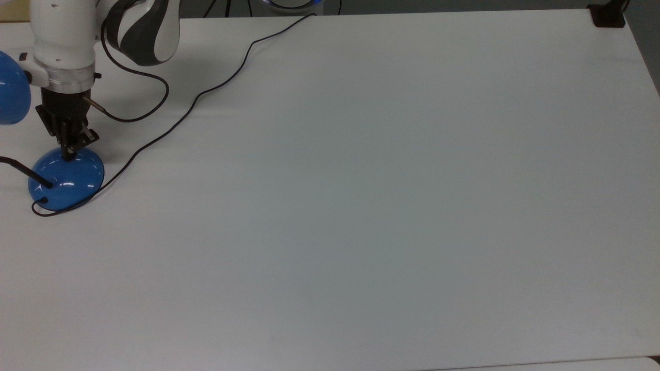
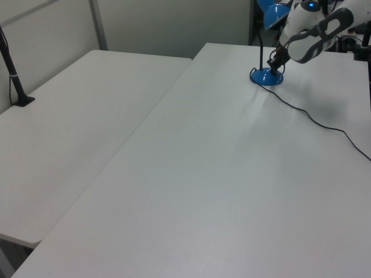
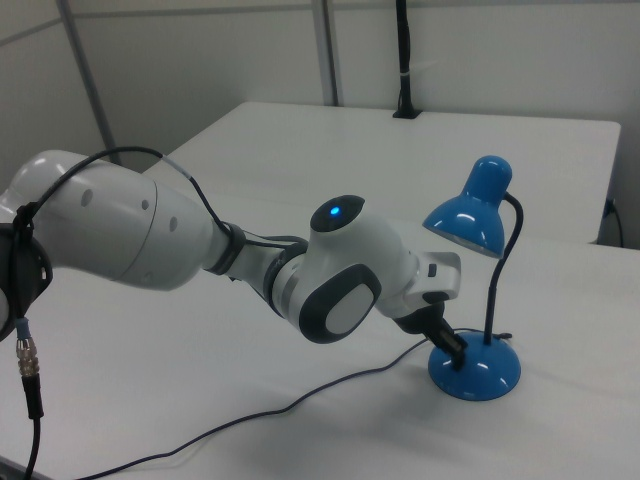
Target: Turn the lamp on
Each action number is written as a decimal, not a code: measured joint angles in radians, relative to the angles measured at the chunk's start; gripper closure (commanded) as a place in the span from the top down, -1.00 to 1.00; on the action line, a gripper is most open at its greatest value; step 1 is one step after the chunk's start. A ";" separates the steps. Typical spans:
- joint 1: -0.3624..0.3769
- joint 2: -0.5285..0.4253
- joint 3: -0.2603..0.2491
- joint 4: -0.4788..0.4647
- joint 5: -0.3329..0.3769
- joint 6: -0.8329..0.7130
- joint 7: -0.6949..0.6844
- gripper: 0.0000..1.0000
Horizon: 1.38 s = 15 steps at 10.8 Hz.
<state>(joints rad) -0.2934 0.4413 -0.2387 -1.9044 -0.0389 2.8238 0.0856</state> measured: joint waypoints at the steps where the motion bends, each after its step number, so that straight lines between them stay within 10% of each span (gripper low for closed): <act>1: 0.000 0.003 0.000 0.012 0.000 -0.019 -0.003 -1.00; 9: -0.003 -0.013 0.000 0.015 0.001 -0.073 -0.027 -1.00; 15: 0.022 -0.252 0.018 -0.107 0.001 -0.305 -0.101 -1.00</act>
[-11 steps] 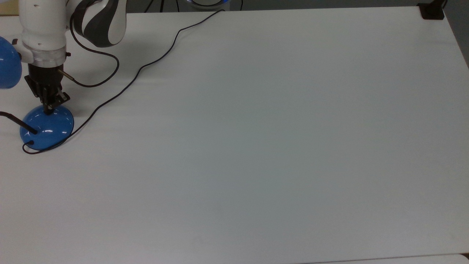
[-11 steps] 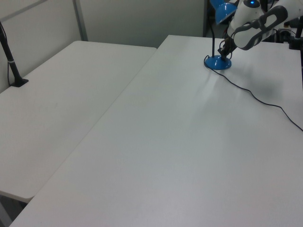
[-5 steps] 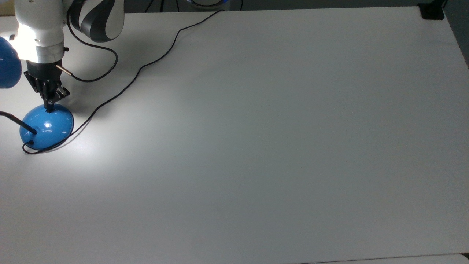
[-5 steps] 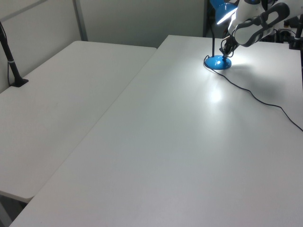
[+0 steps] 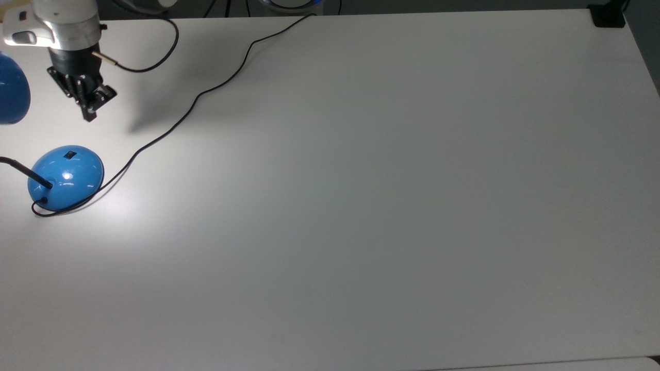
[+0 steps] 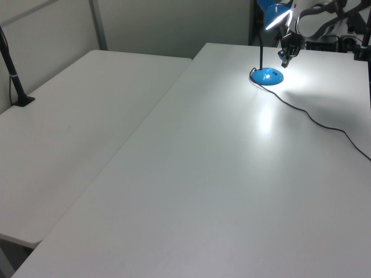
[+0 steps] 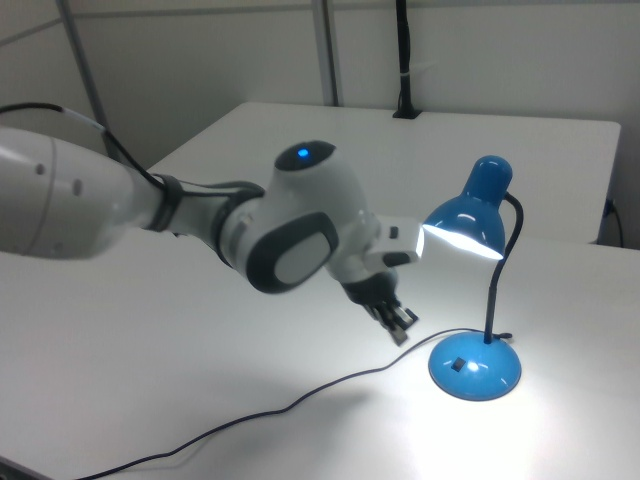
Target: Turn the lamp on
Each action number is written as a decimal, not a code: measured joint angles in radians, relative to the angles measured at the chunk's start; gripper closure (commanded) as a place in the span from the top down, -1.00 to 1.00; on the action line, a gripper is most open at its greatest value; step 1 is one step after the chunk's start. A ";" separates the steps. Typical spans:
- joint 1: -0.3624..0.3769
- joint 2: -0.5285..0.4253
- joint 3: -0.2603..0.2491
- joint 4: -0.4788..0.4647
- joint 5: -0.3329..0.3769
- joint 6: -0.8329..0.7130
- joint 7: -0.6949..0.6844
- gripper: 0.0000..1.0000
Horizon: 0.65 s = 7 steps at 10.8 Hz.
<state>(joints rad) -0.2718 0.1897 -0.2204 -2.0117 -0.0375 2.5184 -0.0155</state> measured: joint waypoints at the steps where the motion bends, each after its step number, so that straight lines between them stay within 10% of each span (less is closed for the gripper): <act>1: 0.029 -0.050 0.005 -0.013 0.002 -0.077 0.007 -0.79; 3: 0.078 -0.150 0.049 -0.018 0.003 -0.242 0.080 0.64; 4: 0.087 -0.187 0.092 -0.006 0.002 -0.329 0.118 1.00; 7: 0.126 -0.210 0.191 0.164 -0.058 -0.688 0.161 1.00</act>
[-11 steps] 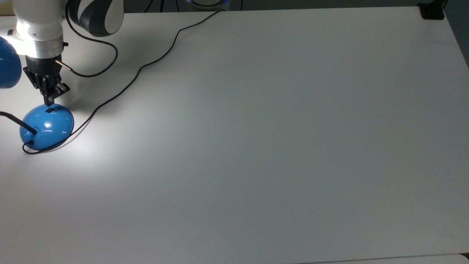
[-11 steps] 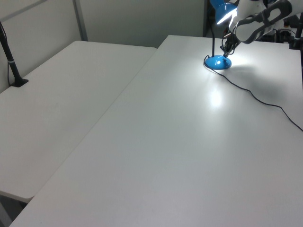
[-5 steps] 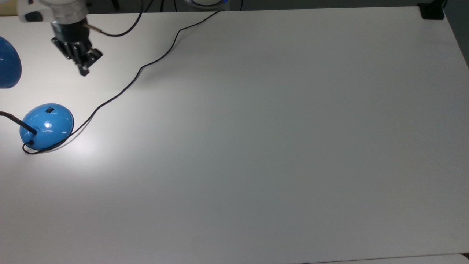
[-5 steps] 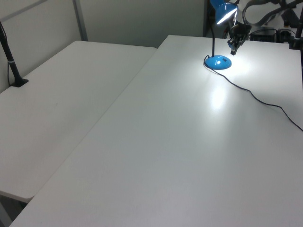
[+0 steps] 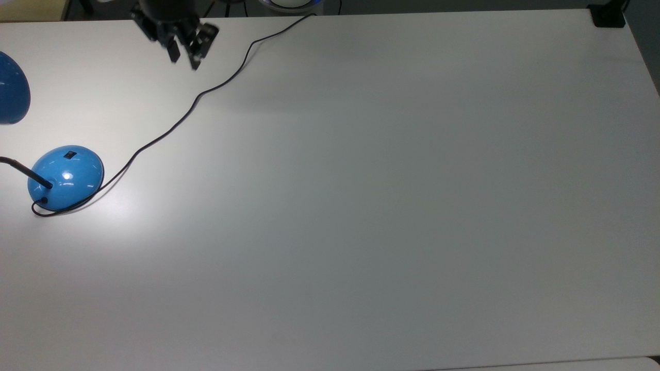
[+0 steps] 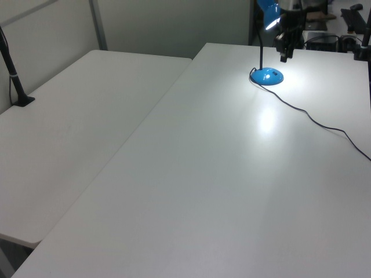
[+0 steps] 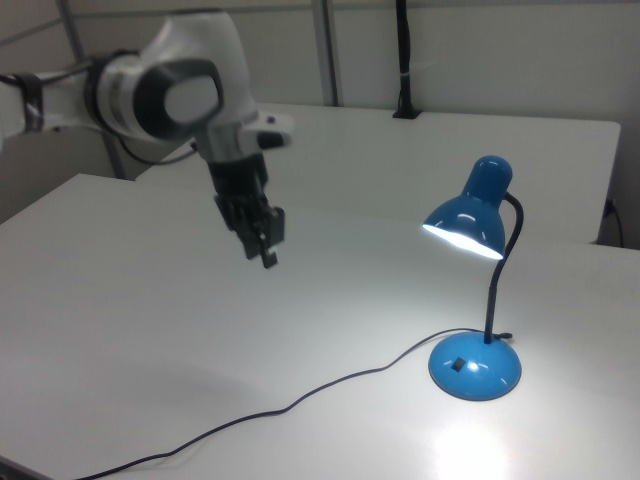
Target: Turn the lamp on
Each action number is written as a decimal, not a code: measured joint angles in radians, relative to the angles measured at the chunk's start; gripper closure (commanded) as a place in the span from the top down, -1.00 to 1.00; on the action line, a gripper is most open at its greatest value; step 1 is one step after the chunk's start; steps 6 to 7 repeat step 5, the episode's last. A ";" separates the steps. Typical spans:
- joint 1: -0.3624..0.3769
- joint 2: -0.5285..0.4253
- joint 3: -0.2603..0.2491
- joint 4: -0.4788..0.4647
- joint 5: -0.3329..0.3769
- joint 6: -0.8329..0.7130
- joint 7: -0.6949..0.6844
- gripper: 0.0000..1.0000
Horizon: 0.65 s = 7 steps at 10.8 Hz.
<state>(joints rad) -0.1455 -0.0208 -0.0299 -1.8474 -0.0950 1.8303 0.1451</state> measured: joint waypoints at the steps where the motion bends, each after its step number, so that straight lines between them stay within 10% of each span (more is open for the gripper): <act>1: 0.035 0.005 0.009 0.075 -0.026 -0.134 -0.034 1.00; 7: 0.180 0.056 -0.059 0.234 -0.035 -0.256 -0.144 1.00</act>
